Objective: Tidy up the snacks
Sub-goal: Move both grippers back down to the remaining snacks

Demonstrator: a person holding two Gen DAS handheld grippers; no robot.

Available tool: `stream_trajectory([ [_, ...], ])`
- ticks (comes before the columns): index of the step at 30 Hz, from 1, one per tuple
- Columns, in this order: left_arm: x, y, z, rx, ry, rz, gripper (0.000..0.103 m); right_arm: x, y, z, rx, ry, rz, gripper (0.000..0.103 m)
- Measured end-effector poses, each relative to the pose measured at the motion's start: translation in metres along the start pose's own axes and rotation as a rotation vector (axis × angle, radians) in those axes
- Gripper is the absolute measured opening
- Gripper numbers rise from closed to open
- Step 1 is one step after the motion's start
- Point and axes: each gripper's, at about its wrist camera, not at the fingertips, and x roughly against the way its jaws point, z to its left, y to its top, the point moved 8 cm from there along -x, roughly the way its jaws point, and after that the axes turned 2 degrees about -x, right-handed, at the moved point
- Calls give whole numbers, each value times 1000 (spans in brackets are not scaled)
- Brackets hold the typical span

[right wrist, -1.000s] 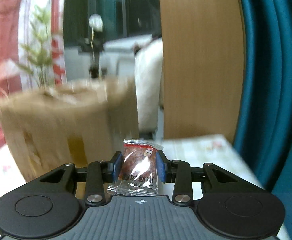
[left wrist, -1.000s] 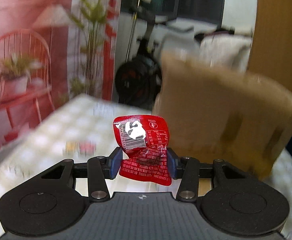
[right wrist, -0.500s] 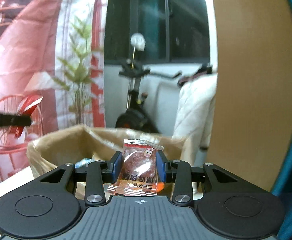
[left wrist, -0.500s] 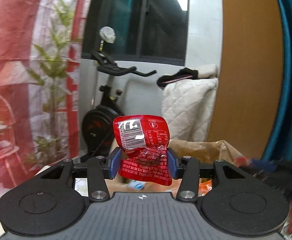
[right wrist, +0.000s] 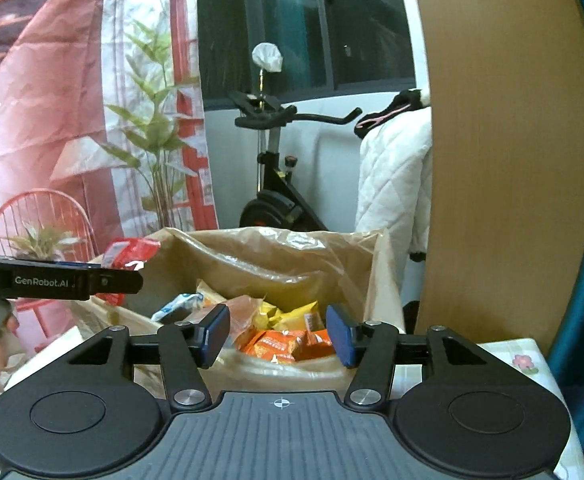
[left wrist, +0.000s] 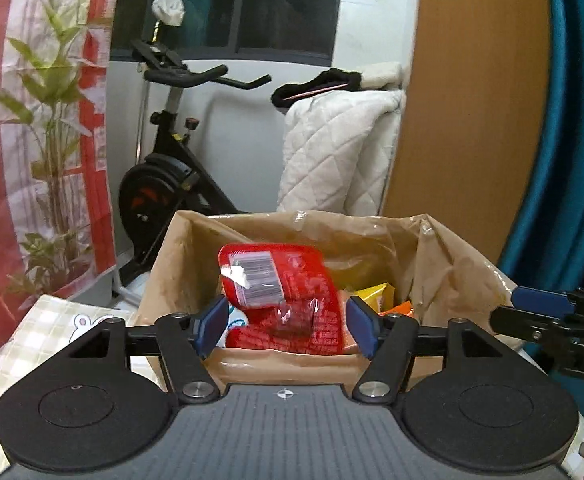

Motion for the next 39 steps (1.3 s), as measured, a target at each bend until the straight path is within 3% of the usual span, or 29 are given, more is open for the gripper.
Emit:
stream_trajectory([
  [4,5,8,7,14,3,-13,79,9,-2,0,-19,0,-16,50],
  [9,17,11,3,35,-16,-48,79,21,-8,-1,-29,9,-23,50],
  [15,46,-12,-8,18,-67,-41,78,34,-35,-5,-43,10,18,50],
  [21,49,-62,-17,14,-85,44,76,26,-90,-15,-73,1,181,50],
  [23,44,-81,-16,41,-85,88,69,21,-113,-14,-83,-2,252,50],
  [29,31,-119,-13,101,-80,180,62,3,-177,-4,-124,2,448,48],
  [35,30,-138,-9,118,-78,206,62,-12,-206,11,-130,15,535,46],
  [39,29,-148,-6,117,-62,223,62,-24,-210,13,-111,4,544,46],
])
